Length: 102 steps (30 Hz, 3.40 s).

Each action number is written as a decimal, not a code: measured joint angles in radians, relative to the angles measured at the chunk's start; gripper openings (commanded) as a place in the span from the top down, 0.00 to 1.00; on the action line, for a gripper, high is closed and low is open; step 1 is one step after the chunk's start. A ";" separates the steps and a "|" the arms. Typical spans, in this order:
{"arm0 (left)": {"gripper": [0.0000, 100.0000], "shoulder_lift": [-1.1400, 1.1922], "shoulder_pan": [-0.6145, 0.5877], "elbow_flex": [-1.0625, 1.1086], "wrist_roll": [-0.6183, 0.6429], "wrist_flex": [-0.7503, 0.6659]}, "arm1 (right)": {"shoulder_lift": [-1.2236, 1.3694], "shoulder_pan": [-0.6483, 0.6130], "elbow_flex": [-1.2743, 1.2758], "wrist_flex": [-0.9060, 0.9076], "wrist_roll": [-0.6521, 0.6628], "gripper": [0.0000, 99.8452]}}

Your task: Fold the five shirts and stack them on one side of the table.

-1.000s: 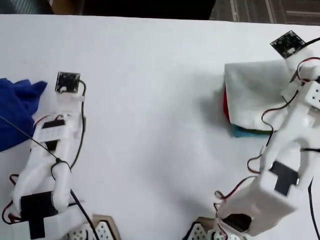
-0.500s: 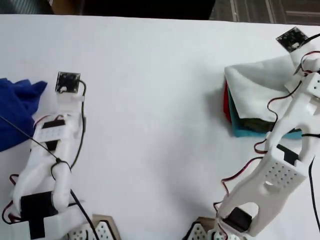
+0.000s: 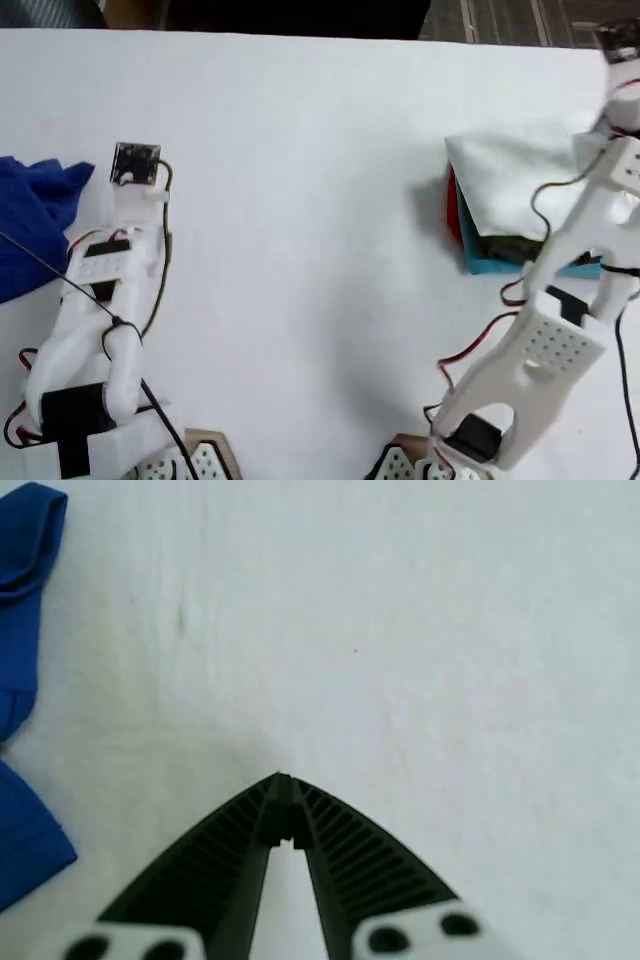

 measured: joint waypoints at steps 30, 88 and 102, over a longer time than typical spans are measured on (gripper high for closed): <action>0.97 -0.304 -0.021 0.000 -0.083 0.362 | -0.396 -0.069 0.801 -0.229 -0.089 0.98; 0.93 0.942 -0.258 -1.686 -0.460 1.267 | -1.234 -0.703 2.004 -0.269 -0.008 0.73; 0.78 0.928 -0.385 -1.428 -0.338 1.134 | -1.234 -0.701 2.004 -0.269 -0.008 0.73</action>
